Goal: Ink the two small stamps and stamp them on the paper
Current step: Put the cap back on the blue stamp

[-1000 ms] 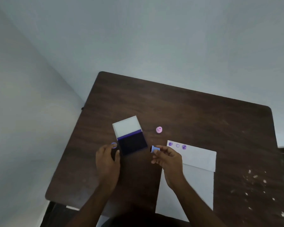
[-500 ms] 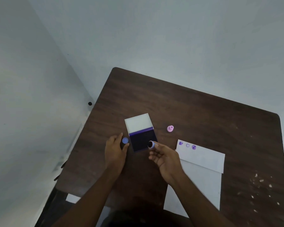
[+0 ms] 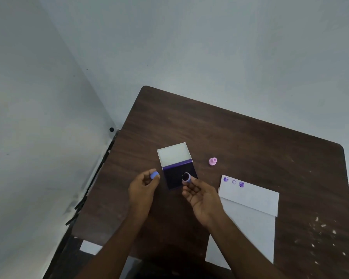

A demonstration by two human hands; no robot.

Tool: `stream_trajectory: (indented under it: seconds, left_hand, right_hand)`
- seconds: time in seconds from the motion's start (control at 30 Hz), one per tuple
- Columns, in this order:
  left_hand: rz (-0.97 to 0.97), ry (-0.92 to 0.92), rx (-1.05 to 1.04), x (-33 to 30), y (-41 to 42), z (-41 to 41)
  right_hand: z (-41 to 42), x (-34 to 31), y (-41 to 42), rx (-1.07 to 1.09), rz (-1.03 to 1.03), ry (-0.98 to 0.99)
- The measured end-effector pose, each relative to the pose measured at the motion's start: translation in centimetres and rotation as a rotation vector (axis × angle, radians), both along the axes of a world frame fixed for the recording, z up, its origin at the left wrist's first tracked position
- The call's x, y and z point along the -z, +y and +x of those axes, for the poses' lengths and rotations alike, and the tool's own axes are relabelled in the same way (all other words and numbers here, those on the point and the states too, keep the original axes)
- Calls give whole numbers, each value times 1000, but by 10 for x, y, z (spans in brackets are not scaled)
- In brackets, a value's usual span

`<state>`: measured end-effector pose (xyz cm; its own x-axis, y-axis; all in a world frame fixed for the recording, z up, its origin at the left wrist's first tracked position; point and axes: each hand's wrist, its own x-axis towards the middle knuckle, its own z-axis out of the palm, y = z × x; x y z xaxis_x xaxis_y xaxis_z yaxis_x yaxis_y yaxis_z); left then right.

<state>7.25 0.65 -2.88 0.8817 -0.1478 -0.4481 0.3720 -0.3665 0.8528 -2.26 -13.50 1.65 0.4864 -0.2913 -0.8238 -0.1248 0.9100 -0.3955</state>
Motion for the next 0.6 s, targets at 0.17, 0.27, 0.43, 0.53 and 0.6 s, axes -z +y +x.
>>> stream_trajectory:
  seconds: [0.17, 0.27, 0.43, 0.53, 0.6]
  left_hand:
    - [-351, 283, -127, -19, 2, 3]
    - [-512, 405, -114, -26, 4, 6]
    - [-586, 446, -99, -31, 5, 9]
    - [-543, 419, -61, -30, 5, 10]
    - [-488, 394, -34, -28, 4, 11]
  right_hand:
    - [2, 1, 3, 0, 7, 1]
    - [4, 1, 4, -3, 8, -2]
    - [6, 1, 7, -11, 14, 1]
    - [8, 0, 8, -4, 23, 4]
    - [10, 0, 8, -1, 23, 5]
